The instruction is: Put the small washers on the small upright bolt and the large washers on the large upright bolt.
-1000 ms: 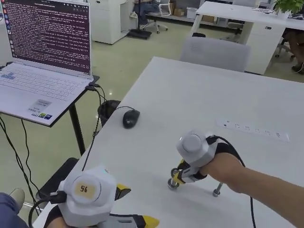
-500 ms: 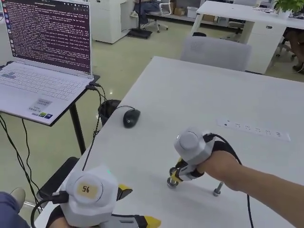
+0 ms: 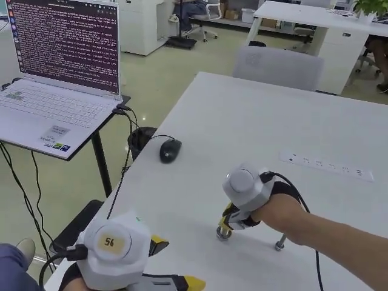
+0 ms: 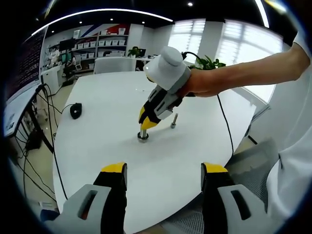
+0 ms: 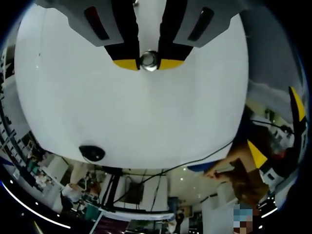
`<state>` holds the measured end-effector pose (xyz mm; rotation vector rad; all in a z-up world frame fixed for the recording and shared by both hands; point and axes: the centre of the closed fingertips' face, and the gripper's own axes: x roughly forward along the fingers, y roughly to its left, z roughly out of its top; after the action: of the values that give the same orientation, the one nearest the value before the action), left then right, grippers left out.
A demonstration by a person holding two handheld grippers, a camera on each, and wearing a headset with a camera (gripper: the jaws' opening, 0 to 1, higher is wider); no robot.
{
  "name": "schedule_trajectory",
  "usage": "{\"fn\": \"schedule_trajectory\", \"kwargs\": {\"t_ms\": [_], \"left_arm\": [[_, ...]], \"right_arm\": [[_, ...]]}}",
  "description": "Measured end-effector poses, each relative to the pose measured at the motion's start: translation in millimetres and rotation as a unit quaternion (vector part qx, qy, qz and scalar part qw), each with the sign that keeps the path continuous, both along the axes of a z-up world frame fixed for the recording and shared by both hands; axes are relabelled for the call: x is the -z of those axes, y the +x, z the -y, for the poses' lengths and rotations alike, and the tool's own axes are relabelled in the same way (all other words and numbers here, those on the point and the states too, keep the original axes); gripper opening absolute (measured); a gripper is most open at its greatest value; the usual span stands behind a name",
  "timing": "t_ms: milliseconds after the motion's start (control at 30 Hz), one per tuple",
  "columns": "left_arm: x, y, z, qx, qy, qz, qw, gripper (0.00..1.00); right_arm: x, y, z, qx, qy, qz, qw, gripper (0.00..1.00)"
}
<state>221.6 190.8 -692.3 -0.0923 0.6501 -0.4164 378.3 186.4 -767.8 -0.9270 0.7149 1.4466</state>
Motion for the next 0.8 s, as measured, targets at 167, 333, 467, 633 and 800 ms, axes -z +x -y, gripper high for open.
{"fn": "schedule_trajectory", "kwargs": {"t_ms": [167, 333, 467, 633, 800], "left_arm": [[0.8, -0.1, 2.3, 0.001, -0.002, 0.000, 1.0000, 0.61], [4.4, 1.4, 5.6, 0.005, -0.006, -0.003, 1.0000, 0.60], [6.2, 2.7, 7.0, 0.007, -0.007, -0.002, 0.9999, 0.60], [8.9, 4.8, 9.9, 0.010, -0.010, -0.002, 0.9999, 0.60], [14.9, 6.0, 14.6, 0.015, -0.009, -0.002, 0.9998, 0.60]], "right_arm": [[6.5, -1.6, 10.2, 0.011, 0.000, -0.013, 0.9999, 0.17], [13.5, -3.3, 20.4, 0.027, 0.001, -0.022, 0.9994, 0.18], [18.5, -7.4, 32.2, 0.059, 0.012, -0.037, 0.9975, 0.20], [30.2, -24.9, 56.5, 0.095, 0.025, -0.061, 0.9933, 0.22], [39.9, -44.4, 74.9, 0.110, 0.036, -0.078, 0.9902, 0.25]]}}
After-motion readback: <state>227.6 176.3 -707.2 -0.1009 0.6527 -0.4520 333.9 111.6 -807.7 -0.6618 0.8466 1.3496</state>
